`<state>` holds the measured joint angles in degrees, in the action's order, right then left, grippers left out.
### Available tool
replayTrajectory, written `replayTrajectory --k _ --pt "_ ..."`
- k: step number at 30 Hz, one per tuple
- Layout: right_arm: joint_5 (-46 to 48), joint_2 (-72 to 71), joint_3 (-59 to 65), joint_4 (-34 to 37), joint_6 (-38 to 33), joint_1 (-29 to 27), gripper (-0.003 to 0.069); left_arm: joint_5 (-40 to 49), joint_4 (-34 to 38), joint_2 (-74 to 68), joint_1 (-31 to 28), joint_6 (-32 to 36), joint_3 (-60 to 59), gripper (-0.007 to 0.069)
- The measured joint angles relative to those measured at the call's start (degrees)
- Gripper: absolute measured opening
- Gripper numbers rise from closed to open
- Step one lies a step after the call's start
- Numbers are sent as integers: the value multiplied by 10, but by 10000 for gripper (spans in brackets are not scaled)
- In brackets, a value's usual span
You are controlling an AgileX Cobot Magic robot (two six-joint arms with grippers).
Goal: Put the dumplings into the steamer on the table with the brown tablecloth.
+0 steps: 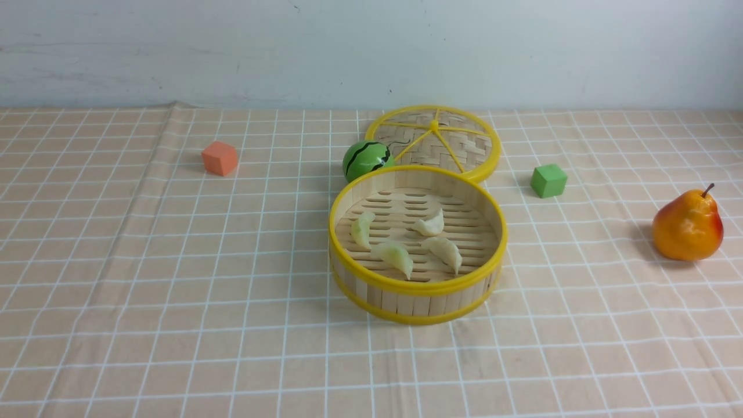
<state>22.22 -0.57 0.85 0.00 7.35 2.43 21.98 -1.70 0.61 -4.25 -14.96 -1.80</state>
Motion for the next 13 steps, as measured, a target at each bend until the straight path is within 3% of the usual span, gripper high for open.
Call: replayTrajectory --k 13 --pt "0 0 0 0 0 0 213 0 0 0 0 0 0 38"
